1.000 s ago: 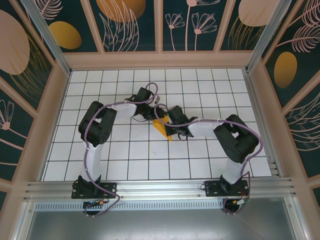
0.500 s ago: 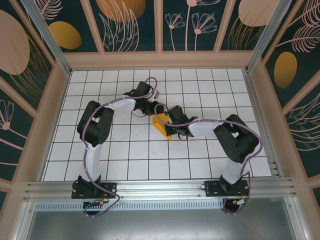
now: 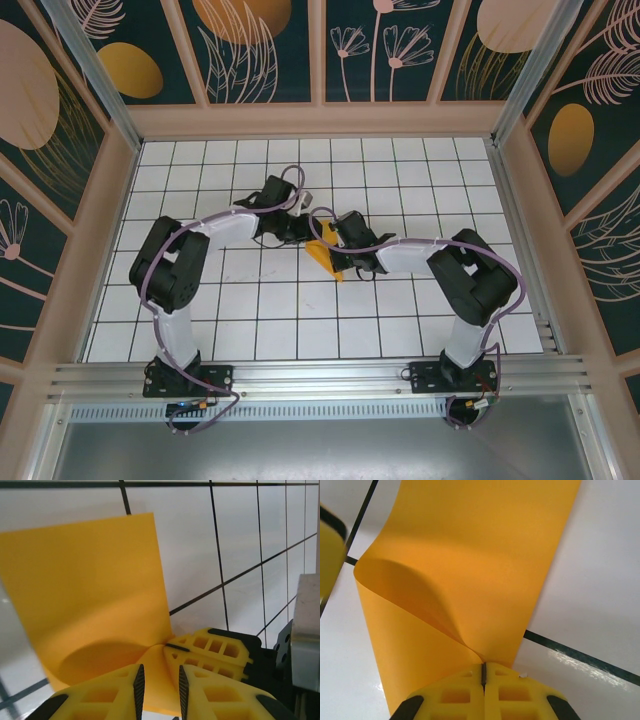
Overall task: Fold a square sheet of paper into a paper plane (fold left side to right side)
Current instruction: Third fold the triangle at the center of the table.
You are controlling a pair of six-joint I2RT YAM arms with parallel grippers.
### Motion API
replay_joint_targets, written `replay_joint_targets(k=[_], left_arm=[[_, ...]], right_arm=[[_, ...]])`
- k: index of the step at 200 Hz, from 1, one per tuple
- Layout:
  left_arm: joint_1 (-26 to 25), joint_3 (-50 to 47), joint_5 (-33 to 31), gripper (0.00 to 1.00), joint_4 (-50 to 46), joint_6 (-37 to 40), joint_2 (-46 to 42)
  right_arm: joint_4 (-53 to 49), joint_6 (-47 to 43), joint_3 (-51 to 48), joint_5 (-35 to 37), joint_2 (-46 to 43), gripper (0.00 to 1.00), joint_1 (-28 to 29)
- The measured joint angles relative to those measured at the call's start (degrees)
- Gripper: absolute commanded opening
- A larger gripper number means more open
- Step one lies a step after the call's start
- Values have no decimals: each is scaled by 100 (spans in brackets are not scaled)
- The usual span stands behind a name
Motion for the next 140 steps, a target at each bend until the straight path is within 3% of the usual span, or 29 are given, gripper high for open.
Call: replay_joint_targets(k=[140], left_arm=[[-125, -267, -111, 28, 354, -267, 422]], right_arm=[[0, 0, 0, 2, 0, 0, 0]])
